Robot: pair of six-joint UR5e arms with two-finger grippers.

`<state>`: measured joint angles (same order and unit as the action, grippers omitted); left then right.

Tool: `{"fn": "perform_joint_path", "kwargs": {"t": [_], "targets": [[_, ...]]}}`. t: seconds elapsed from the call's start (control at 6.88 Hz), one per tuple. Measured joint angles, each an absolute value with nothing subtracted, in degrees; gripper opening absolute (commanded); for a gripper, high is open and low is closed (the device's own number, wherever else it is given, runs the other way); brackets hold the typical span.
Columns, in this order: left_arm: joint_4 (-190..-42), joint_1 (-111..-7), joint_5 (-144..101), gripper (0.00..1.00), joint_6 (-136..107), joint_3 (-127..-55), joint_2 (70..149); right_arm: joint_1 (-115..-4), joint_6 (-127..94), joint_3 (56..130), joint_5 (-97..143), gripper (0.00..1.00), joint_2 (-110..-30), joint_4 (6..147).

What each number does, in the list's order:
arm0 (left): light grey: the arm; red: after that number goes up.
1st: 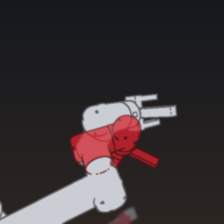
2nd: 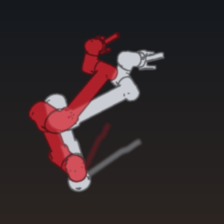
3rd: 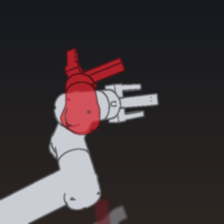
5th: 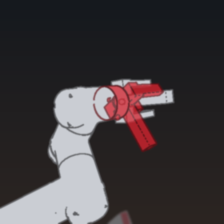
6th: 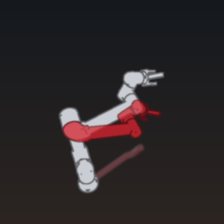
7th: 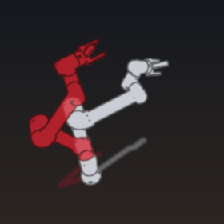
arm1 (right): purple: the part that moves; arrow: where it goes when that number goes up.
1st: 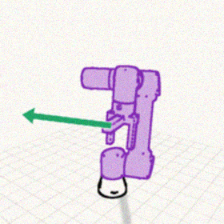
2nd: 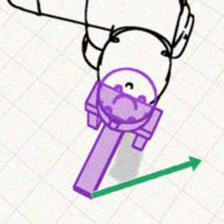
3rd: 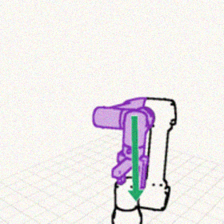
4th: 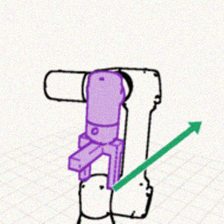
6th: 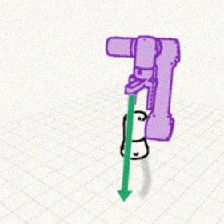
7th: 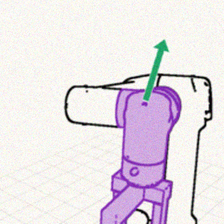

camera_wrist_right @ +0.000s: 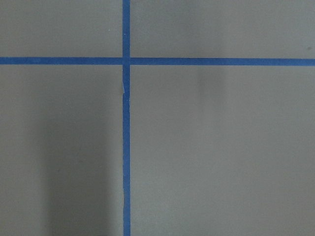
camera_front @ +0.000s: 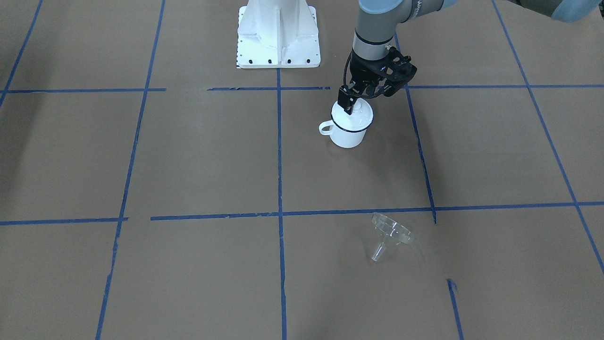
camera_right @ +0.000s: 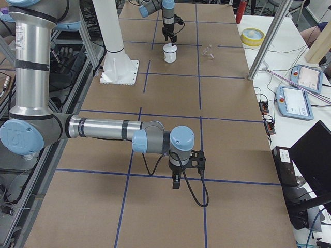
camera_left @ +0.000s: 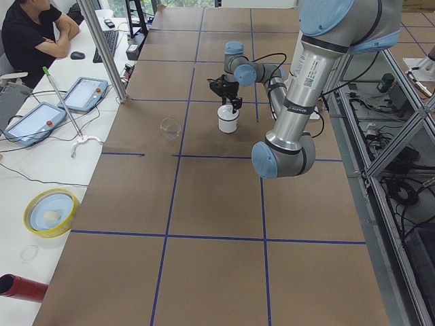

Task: Place funnel on cup
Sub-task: 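Close the left gripper on the lid knob and lift it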

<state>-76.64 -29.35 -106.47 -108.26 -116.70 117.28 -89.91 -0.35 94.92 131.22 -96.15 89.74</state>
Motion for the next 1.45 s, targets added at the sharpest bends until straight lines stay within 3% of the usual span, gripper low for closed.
{"fn": "perform_joint_path", "kwargs": {"t": [0.15, 0.44, 0.87, 1.02, 1.45], "targets": [[-76.69, -29.31, -106.44, 0.76, -108.2, -116.6, 117.47, -89.91, -0.35, 94.92, 131.22, 1.0, -96.15, 89.74], [-76.78, -29.3, -106.44, 0.61, -108.1, -116.5, 117.86, -89.91, -0.35, 94.91, 131.22, 1.0, -96.15, 89.74], [-76.76, -29.27, -106.4, 0.1, -108.1, -116.34, 118.18, -89.91, -0.35, 94.88, 131.22, 1.0, -96.15, 89.74], [-76.74, -29.27, -106.41, 0.0, -108.13, -116.33, 118.19, -89.91, -0.35, 94.91, 131.22, 1.0, -96.15, 89.74], [-76.05, -29.66, -106.53, 0.0, -108.27, -117.22, 118.45, -89.91, -0.35, 94.92, 131.22, 1.0, -96.15, 89.74]]}}
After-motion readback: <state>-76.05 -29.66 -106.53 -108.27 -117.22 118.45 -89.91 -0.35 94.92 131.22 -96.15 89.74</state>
